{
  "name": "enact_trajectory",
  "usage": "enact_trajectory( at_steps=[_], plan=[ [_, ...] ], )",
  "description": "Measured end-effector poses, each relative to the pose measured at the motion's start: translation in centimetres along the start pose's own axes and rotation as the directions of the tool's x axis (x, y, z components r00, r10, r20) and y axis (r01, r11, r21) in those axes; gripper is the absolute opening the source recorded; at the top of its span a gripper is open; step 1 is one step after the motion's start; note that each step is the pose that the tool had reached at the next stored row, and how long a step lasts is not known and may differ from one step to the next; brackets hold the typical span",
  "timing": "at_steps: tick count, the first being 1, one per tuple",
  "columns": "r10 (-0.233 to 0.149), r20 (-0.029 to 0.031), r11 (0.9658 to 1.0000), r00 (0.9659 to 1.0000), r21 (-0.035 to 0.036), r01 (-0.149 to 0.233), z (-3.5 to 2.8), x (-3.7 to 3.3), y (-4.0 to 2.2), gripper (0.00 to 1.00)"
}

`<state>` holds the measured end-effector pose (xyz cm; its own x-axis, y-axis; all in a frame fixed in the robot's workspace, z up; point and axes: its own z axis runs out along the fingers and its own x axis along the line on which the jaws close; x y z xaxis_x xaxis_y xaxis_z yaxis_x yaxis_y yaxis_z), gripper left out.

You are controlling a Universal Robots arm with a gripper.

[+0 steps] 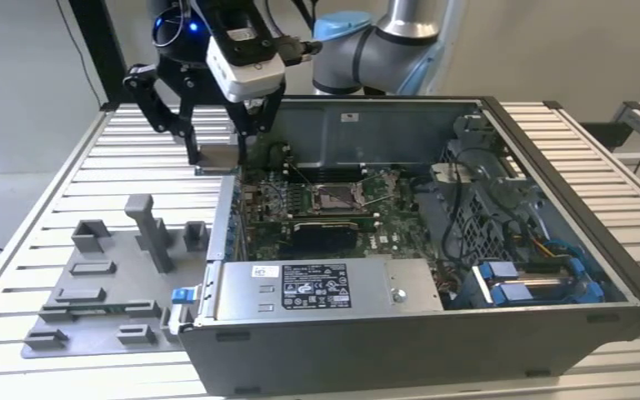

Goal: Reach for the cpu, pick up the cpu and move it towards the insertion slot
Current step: 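Pick up the cpu and move it towards the insertion slot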

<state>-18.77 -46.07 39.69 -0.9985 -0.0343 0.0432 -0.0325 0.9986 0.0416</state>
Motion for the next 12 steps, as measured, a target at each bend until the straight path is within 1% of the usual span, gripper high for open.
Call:
enact_trajectory(
  at_steps=[7, 12],
  plan=[
    [0.0, -0.0036, 1.0, 1.0, 0.0, 0.0, -0.09, -1.86, -0.06, 0.0],
    [0.0, -0.0056, 1.0, 1.0, -0.0002, 0.0, -0.14, -3.07, -0.1, 0.0]
  ],
)
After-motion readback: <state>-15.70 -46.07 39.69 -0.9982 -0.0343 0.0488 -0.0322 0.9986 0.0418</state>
